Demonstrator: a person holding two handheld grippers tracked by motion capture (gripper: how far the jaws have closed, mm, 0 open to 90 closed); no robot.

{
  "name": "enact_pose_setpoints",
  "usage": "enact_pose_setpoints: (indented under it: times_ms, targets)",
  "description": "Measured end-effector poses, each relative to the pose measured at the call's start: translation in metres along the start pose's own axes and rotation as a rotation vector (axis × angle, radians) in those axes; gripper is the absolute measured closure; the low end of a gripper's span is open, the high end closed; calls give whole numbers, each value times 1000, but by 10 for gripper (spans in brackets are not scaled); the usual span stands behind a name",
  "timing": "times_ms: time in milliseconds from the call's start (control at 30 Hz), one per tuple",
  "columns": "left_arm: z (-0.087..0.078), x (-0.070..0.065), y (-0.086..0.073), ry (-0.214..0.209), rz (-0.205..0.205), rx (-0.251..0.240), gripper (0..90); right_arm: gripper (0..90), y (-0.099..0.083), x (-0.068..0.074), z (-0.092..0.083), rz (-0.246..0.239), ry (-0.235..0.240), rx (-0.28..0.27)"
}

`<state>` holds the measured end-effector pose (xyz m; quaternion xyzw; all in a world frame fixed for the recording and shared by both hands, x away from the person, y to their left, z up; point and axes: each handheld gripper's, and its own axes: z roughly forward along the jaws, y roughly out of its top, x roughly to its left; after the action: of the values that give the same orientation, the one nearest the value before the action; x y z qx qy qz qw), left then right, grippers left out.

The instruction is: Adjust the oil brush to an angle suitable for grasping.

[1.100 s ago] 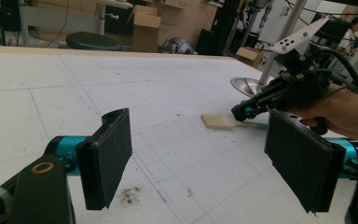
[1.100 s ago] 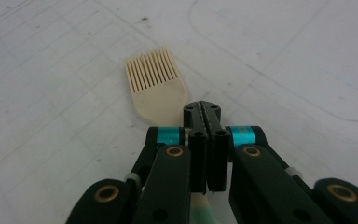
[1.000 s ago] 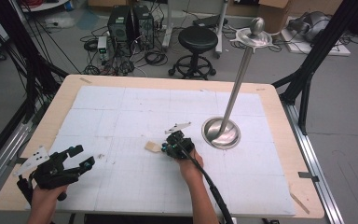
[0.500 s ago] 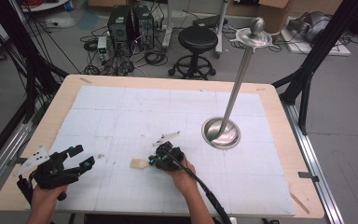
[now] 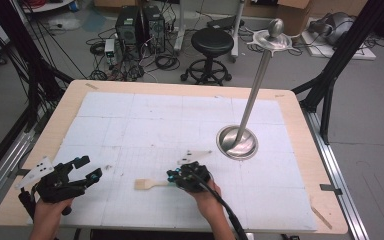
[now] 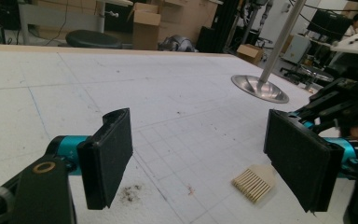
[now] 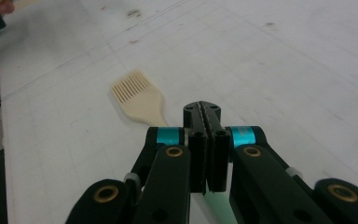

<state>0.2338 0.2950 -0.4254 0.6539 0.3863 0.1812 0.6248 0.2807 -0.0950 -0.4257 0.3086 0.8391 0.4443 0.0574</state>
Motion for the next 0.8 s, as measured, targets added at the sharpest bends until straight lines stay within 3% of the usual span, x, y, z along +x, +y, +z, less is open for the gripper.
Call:
enact_pose_setpoints:
  times_ms: [100,233,333,533,800]
  targets:
    - [0,0,0,3,-2,1,241,892,-22,-10,-30,36,-71,-24]
    - [1,0,0,4,1,4,241,892,-43,-14,-48,80,-96,4]
    - [1,0,0,6,2,4,241,892,-54,-12,-47,83,-85,34]
    - [2,-1,-1,7,-1,8,242,891,-58,-13,-39,95,-84,39]
    - [2,-1,-1,5,4,12,241,889,-46,-23,-29,127,-167,31]
